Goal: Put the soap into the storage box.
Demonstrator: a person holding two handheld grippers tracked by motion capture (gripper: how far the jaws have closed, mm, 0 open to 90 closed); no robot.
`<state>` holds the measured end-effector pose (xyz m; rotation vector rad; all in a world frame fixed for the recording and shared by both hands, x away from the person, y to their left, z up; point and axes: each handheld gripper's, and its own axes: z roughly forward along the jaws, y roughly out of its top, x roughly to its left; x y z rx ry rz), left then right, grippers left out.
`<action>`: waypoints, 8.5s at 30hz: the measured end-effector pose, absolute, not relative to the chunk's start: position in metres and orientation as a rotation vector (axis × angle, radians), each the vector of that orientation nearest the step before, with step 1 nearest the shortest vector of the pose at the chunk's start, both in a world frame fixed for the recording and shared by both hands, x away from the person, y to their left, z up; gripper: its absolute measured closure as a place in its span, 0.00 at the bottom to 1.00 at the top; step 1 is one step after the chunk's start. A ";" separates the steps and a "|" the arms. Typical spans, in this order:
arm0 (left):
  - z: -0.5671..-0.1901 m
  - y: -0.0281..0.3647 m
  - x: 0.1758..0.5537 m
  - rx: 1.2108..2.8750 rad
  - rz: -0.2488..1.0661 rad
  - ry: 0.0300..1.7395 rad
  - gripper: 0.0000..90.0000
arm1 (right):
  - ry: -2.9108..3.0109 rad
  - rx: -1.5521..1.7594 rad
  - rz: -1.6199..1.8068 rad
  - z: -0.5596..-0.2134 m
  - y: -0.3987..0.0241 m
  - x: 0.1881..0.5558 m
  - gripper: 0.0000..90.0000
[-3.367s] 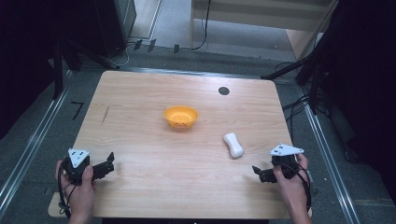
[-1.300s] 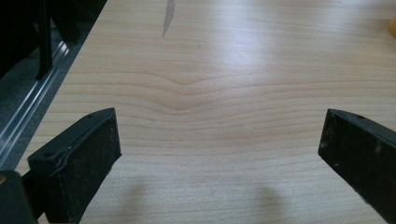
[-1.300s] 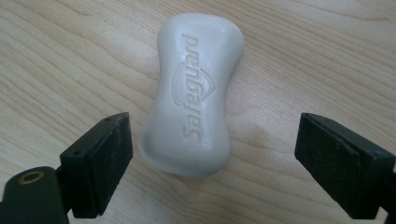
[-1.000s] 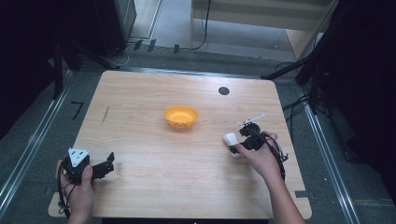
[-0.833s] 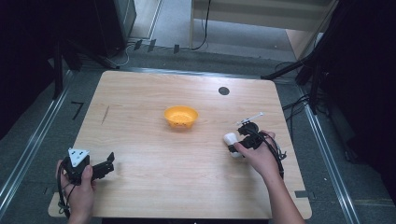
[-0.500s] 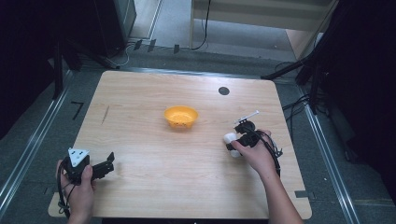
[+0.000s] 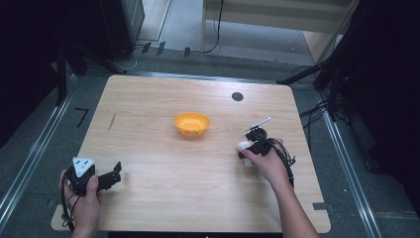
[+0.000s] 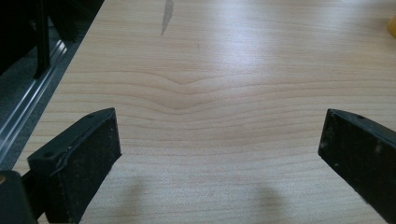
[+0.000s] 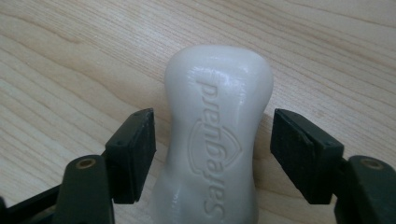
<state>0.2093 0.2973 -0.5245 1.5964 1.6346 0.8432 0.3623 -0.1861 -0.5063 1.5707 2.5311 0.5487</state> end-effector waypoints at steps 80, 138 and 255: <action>-0.525 0.298 0.210 1.596 0.841 1.643 0.00 | 2.719 1.145 0.568 -0.490 -0.181 0.361 0.57; -0.525 0.298 0.210 1.599 0.837 1.636 0.00 | 2.908 0.563 0.556 -0.452 -0.126 0.404 0.57; -0.525 0.288 0.206 1.680 0.875 1.547 0.00 | 2.994 0.355 0.556 -0.435 -0.032 0.459 0.21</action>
